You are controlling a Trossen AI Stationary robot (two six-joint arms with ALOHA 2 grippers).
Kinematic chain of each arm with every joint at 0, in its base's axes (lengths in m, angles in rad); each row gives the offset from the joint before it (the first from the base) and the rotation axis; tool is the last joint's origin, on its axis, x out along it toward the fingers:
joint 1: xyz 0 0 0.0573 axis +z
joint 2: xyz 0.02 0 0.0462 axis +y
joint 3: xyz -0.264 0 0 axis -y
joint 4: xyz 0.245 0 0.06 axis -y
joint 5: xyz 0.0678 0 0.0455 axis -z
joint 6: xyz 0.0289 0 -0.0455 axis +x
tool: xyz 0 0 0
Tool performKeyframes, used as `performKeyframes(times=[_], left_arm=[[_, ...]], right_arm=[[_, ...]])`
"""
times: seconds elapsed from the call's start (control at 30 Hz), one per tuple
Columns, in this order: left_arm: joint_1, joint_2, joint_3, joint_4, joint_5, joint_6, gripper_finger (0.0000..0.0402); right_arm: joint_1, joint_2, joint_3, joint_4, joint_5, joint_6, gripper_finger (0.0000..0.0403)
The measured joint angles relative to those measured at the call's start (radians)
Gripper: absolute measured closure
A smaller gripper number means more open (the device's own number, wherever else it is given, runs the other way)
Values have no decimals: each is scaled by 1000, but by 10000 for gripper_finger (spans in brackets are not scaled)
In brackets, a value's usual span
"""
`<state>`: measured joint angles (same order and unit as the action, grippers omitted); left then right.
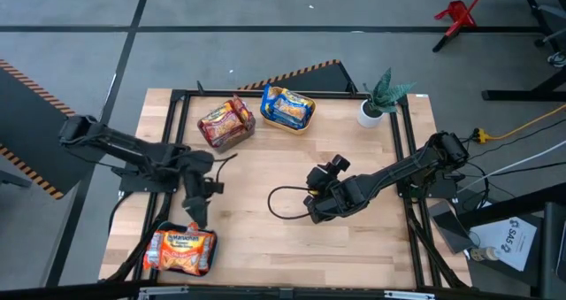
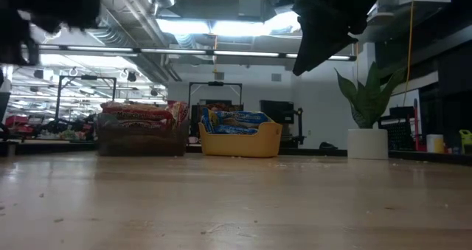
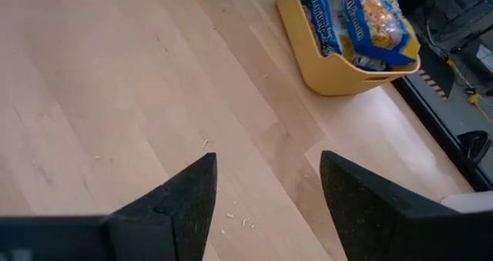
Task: Sort Maruchan noodles
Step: Put the orange noodle pack into the blue bin
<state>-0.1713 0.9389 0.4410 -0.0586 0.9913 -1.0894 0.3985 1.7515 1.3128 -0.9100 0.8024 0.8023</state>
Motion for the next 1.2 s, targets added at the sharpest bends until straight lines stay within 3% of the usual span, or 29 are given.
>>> performKeyframes(times=[0.1,0.37,0.57,0.87,1.2], left_arm=[[-100,-42,40,0,-59,-111,127],[-418,-50,142,2,-394,-315,127],[-594,-6,144,-12,-497,-394,127],[-686,82,144,-31,-533,-298,127],[-684,163,79,30,-433,-191,127]], right_arm=[[0,0,0,0,-10,-1,183],[0,0,0,1,-10,-3,183],[0,0,0,1,-10,-6,183],[0,0,0,2,-10,-6,183],[0,0,0,2,-40,-6,183]])
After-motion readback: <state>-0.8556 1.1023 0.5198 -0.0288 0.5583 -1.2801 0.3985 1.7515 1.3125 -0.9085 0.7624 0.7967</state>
